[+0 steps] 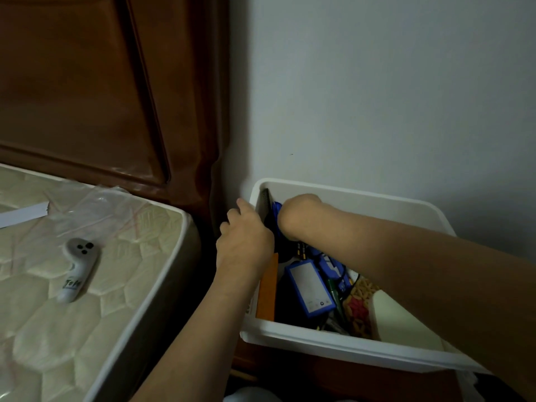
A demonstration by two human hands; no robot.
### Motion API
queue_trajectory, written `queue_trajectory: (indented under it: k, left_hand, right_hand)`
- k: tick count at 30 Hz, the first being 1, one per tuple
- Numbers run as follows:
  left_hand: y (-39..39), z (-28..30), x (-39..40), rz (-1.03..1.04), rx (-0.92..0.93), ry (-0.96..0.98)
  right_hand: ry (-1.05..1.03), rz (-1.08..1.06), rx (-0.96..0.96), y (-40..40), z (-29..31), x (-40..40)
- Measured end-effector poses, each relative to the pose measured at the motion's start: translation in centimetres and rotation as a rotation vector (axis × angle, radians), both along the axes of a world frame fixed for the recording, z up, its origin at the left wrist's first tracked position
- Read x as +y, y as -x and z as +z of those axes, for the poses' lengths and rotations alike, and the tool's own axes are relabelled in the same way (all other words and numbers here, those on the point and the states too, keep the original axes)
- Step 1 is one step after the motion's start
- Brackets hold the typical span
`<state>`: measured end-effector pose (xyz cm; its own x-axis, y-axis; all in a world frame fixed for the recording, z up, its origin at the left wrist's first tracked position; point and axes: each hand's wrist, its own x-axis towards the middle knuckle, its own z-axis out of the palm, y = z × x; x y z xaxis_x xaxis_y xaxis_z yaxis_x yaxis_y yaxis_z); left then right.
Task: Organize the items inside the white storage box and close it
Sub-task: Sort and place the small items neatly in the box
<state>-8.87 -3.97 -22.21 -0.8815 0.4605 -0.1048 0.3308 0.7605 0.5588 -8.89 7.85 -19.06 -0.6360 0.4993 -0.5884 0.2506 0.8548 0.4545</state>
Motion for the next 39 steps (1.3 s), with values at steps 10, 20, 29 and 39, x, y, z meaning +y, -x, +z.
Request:
queue_trajectory:
  k: [10, 20, 29, 39]
  left_hand:
    - [0.2, -0.1, 0.0, 0.015, -0.013, -0.038]
    - [0.0, 0.2, -0.1, 0.031, -0.016, -0.060]
    - [-0.1, 0.5, -0.2, 0.026, -0.010, -0.060]
    - [-0.4, 0.9, -0.5, 0.011, 0.030, -0.004]
  right_hand:
    - [0.258, -0.253, 0.413, -1.7, 2.1, 1.7]
    - [0.382, 0.091, 0.457, -4.2, 2.9, 2.4]
    - [0.401, 0.032, 0.519, -4.4, 0.2, 2.5]
    - [0.496, 0.050, 0.840, -7.1, 0.7, 4.3]
